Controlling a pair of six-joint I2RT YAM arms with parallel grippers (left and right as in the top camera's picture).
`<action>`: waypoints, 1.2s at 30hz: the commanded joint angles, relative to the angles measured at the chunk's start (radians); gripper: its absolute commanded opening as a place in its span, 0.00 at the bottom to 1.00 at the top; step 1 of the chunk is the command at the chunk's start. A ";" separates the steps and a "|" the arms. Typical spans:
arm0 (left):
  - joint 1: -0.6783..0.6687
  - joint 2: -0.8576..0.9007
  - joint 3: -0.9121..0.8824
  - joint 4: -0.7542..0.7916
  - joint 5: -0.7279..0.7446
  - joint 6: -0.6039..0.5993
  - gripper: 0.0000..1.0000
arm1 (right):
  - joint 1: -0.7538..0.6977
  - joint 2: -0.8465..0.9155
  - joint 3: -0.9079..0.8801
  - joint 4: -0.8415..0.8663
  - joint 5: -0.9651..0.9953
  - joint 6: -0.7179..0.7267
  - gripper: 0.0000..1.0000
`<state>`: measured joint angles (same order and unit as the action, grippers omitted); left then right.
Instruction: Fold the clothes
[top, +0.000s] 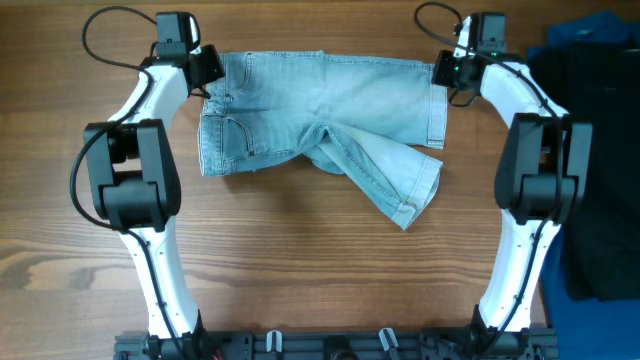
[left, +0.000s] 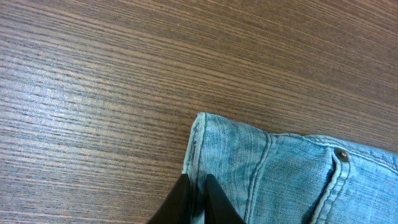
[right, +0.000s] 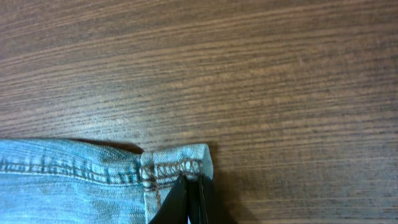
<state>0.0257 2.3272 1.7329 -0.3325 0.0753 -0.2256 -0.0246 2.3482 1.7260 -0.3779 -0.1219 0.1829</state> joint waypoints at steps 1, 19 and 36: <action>0.002 0.016 0.000 0.000 -0.005 0.002 0.09 | 0.035 0.051 -0.051 0.045 0.108 0.003 0.04; 0.014 -0.050 0.083 0.028 -0.006 0.014 0.47 | -0.003 -0.020 0.142 0.151 0.092 0.027 0.77; -0.022 -0.457 0.018 -1.070 0.167 -0.070 0.75 | 0.037 -0.410 -0.087 -1.029 -0.198 0.082 1.00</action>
<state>0.0330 1.8683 1.7725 -1.3880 0.2348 -0.2836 -0.0090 1.9858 1.7168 -1.4242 -0.2401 0.2611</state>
